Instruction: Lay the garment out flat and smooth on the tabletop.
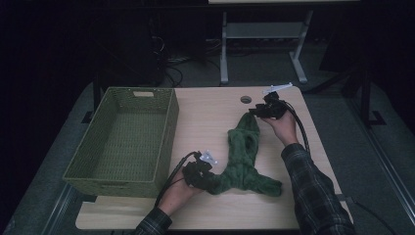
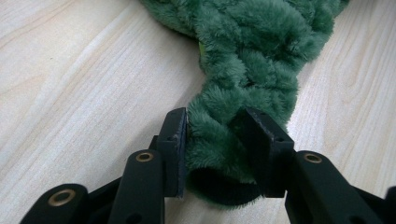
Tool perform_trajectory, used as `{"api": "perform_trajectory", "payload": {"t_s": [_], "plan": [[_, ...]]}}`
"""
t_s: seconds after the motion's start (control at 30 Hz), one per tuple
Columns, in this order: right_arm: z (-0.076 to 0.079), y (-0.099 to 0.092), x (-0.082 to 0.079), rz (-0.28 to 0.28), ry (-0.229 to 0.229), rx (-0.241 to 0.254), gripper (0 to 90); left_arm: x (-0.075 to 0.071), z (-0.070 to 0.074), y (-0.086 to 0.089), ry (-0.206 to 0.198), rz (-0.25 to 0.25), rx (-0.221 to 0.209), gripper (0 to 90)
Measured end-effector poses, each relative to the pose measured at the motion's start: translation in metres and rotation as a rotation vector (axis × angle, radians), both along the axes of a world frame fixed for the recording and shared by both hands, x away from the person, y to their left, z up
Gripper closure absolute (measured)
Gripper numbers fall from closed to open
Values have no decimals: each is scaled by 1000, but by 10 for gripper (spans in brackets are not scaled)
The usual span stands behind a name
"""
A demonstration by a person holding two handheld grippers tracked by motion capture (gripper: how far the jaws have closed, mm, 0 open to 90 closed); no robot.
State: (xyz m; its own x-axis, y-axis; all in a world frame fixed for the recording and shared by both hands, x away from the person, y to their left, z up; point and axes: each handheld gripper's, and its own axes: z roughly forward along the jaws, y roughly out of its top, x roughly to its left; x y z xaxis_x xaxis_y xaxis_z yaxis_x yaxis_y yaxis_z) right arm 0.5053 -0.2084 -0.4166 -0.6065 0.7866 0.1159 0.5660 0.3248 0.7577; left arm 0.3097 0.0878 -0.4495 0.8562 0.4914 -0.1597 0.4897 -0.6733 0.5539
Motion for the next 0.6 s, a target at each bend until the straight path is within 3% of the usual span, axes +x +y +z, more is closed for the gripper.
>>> {"api": "perform_trajectory", "payload": {"t_s": [0.1,0.23,0.27,0.43,0.6], "plan": [[14,-6,-9,6,-25,12,516,-1,0,0,-5,-1,2,580],[25,-10,-26,42,-13,15,543,0,1,1,-10,-13,10,553],[26,-11,-32,45,-30,8,555,1,2,2,-11,-18,17,540],[23,-15,-62,81,-15,-5,591,0,4,3,-5,-11,5,470],[18,-19,-94,114,-5,-7,604,-2,5,4,-17,9,-29,431]]}}
